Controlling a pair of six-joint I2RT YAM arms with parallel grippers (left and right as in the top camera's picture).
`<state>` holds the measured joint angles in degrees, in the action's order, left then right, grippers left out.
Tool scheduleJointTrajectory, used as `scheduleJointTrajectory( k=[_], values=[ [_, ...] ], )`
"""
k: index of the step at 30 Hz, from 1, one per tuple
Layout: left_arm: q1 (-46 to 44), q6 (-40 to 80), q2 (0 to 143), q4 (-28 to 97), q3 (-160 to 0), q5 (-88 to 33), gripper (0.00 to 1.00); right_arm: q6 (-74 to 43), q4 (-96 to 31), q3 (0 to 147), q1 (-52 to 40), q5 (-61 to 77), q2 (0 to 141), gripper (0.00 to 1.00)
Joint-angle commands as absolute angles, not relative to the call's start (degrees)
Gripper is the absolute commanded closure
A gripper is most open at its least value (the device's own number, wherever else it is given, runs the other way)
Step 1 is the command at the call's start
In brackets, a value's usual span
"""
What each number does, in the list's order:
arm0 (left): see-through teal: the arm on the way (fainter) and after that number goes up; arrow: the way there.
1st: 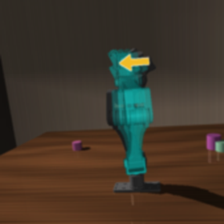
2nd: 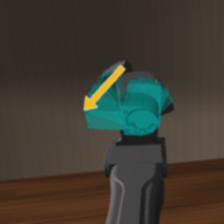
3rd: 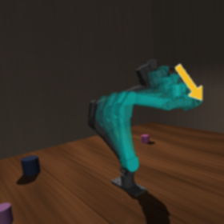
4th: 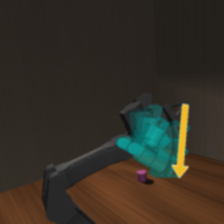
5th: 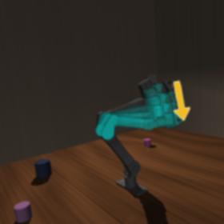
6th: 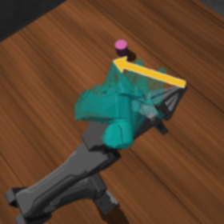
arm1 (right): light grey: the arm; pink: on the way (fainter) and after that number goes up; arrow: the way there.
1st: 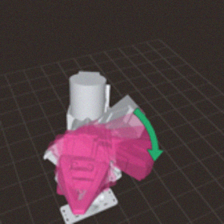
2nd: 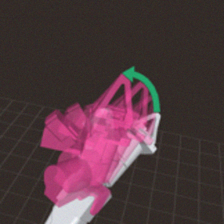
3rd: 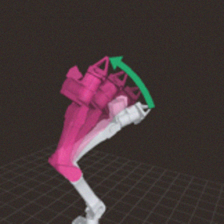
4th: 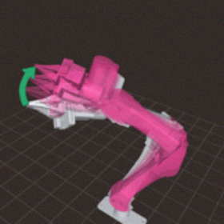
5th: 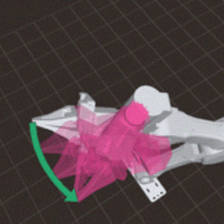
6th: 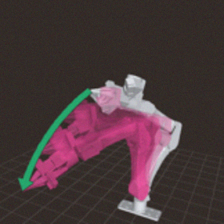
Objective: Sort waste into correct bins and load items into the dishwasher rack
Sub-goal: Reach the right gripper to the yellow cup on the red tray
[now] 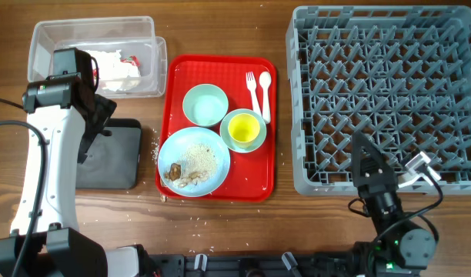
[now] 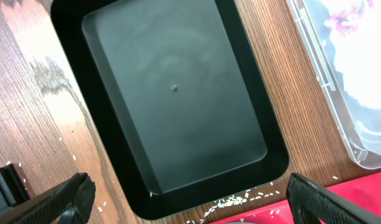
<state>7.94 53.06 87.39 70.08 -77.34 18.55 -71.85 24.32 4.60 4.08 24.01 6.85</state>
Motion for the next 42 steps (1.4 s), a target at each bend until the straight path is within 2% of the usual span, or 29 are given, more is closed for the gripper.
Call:
scheduleJointTrajectory(
  k=[1, 3, 10, 14, 17, 22, 28, 35, 42],
  values=[
    [8.2, 53.0, 86.4, 70.1, -77.1, 18.7, 0.00, -60.0, 24.6, 12.9, 4.4, 29.1, 14.3, 0.00],
    [8.2, 53.0, 86.3, 70.1, -77.1, 18.7, 0.00, -53.5, 24.1, 18.6, 4.4, 34.1, 21.5, 0.00],
    [8.2, 53.0, 86.3, 70.1, -77.1, 18.7, 0.00, -38.3, 10.7, 44.5, 4.2, 56.1, 51.0, 0.00],
    [8.2, 53.0, 86.3, 70.1, -77.1, 18.7, 0.00, -33.0, 5.1, 53.6, 0.3, 57.8, 59.9, 0.00],
    [8.2, 53.0, 86.3, 70.1, -77.1, 18.7, 0.00, -27.7, -3.4, 58.8, -5.0, 50.0, 63.5, 0.00],
    [8.2, 53.0, 86.3, 70.1, -77.1, 18.7, 0.00, -17.1, -28.0, 71.0, -15.2, 24.8, 69.2, 0.00],
    [8.2, 53.0, 86.3, 70.1, -77.1, 18.7, 0.00, -14.8, -45.4, 81.8, -21.1, 19.3, 76.7, 0.00],
    [8.2, 53.0, 86.4, 70.1, -77.1, 18.7, 0.00, -14.4, -51.9, 82.2, -26.0, 19.3, 83.3, 0.00],
    [8.2, 53.0, 86.3, 70.1, -77.1, 18.7, 0.00, -24.7, -50.8, 82.2, -26.0, 19.3, 86.8, 0.00]
  ],
)
